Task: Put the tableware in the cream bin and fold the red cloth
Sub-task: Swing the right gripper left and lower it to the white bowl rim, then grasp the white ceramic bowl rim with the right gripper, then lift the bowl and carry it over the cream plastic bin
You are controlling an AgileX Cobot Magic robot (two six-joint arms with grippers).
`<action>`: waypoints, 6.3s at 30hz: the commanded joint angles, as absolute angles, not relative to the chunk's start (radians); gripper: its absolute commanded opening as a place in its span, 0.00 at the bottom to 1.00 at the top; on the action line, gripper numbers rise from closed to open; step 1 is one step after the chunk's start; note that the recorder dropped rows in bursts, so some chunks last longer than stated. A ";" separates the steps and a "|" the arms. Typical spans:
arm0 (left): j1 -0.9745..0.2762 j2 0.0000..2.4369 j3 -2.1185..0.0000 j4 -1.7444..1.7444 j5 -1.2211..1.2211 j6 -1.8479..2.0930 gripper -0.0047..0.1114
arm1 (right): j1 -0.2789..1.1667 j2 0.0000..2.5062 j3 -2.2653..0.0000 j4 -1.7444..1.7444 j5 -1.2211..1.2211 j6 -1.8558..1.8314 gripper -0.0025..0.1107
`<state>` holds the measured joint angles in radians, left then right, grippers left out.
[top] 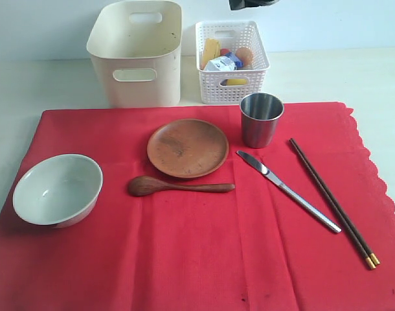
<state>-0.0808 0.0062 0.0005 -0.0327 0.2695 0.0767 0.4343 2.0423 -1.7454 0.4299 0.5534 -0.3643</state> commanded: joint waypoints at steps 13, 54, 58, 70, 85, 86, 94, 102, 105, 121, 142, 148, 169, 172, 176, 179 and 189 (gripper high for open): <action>-0.080 0.000 0.000 -0.043 0.267 0.074 0.05 | 0.475 1.703 -1.205 0.868 0.312 -0.983 0.02; -0.080 0.000 0.000 -0.043 0.267 0.074 0.05 | 0.925 1.742 -1.193 1.009 0.525 -1.215 0.02; -0.080 0.000 0.000 -0.043 0.267 0.074 0.05 | 0.966 1.742 -1.193 1.009 0.529 -1.207 0.02; -0.080 0.000 0.000 -0.043 0.267 0.074 0.05 | 1.012 1.758 -1.193 0.743 0.551 -0.859 0.04; -0.080 0.000 0.000 -0.043 0.267 0.074 0.05 | 1.012 1.943 -1.265 0.738 0.326 -0.776 0.59; -0.080 0.000 0.000 -0.043 0.267 0.074 0.05 | 1.012 1.963 -1.288 0.738 0.335 -0.776 0.61; -0.080 0.000 0.000 -0.043 0.267 0.074 0.05 | 1.001 2.147 -1.514 0.617 0.410 -0.648 0.65; -0.080 0.000 0.000 -0.043 0.267 0.074 0.05 | 0.983 2.272 -1.660 0.411 0.558 -0.418 0.64; -0.080 0.000 0.000 -0.043 0.267 0.074 0.05 | 0.989 2.292 -1.677 0.411 0.592 -0.428 0.60; -0.080 0.000 0.000 -0.043 0.267 0.074 0.05 | 0.992 2.284 -1.682 0.409 0.587 -0.453 0.02; -0.080 0.000 0.000 -0.043 0.267 0.074 0.05 | 0.864 2.014 -1.682 0.413 0.629 -0.446 0.02; -0.080 0.000 0.000 -0.043 0.267 0.074 0.05 | 0.781 1.987 -1.682 0.500 0.627 -0.445 0.02; -0.080 0.000 0.000 -0.043 0.267 0.074 0.05 | 0.702 2.104 -1.682 0.816 0.011 -0.445 0.02; -0.080 0.000 0.000 -0.043 0.267 0.074 0.05 | 0.702 2.151 -1.710 0.820 -0.064 -0.445 0.02; -0.080 0.000 0.000 -0.043 0.267 0.074 0.05 | 0.702 2.227 -1.809 0.820 -0.055 -0.445 0.02; -0.080 0.000 0.000 -0.043 0.267 0.074 0.05 | 0.702 2.285 -1.874 0.820 -0.059 -0.445 0.02; -0.080 0.000 0.000 -0.043 0.267 0.074 0.05 | 0.702 2.385 -1.925 0.815 -0.123 -0.445 0.10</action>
